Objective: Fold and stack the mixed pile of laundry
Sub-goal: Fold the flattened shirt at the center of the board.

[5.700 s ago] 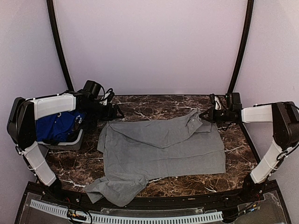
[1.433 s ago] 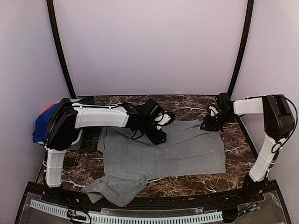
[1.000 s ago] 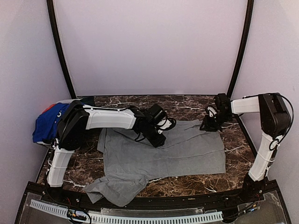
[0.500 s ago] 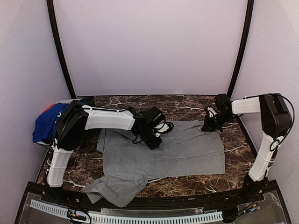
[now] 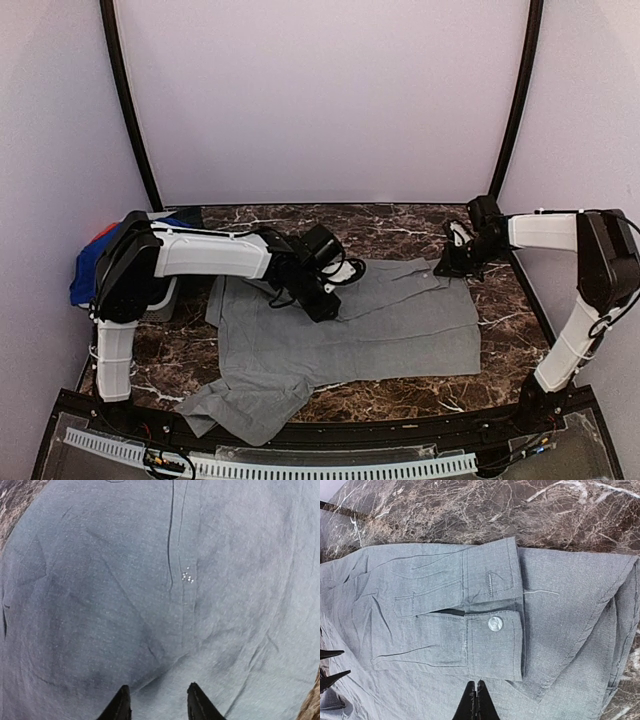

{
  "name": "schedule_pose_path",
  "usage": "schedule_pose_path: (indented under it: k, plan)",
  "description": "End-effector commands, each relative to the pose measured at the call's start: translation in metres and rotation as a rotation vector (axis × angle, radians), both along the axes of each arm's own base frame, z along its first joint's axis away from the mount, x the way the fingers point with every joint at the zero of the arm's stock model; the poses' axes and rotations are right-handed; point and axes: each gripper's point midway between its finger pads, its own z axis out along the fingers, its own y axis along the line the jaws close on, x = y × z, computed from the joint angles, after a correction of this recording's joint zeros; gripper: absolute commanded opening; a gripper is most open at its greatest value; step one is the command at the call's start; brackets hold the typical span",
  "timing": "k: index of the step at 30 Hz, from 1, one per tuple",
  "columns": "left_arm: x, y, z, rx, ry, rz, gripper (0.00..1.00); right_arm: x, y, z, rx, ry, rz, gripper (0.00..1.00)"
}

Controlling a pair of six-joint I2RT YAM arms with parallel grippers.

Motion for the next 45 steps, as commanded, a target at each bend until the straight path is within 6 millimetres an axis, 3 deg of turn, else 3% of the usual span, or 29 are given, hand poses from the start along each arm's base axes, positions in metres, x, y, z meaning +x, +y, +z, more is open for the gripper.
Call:
schedule_pose_path:
  k: [1,5,7,9,14,19,26,32,38,45]
  plan:
    - [-0.003,-0.026,0.033,-0.076,-0.09,-0.053,0.42,0.006,0.006,-0.008,0.022,0.019,0.0,0.0]
    - [-0.002,-0.039,0.028,-0.065,-0.1,-0.076,0.43,0.01,0.004,-0.013,0.006,0.031,-0.01,0.03]
    - [-0.002,-0.046,0.024,-0.064,-0.105,-0.088,0.45,0.012,0.001,-0.014,-0.015,0.032,-0.019,0.24]
    - [0.002,-0.049,0.02,-0.048,-0.123,-0.082,0.45,0.016,-0.002,-0.015,-0.038,0.029,-0.026,0.34]
    - [0.015,-0.055,0.009,-0.01,-0.158,-0.072,0.45,0.025,-0.006,-0.022,-0.075,0.034,-0.033,0.38]
    - [0.022,-0.056,-0.005,0.041,-0.177,-0.076,0.42,0.03,-0.002,-0.032,-0.073,0.059,-0.012,0.35]
    - [0.02,-0.05,-0.015,0.081,-0.162,-0.086,0.3,0.028,0.003,-0.042,-0.058,0.083,0.013,0.28]
    - [0.02,-0.048,-0.012,0.092,-0.165,-0.084,0.16,0.027,0.008,-0.04,-0.038,0.085,0.029,0.0]
    - [0.018,-0.048,0.0,0.076,-0.166,-0.08,0.0,0.026,0.011,-0.035,-0.021,0.075,0.039,0.0]
    - [0.013,-0.043,0.015,0.051,-0.158,-0.075,0.0,0.022,0.013,-0.021,-0.013,0.046,0.04,0.0]
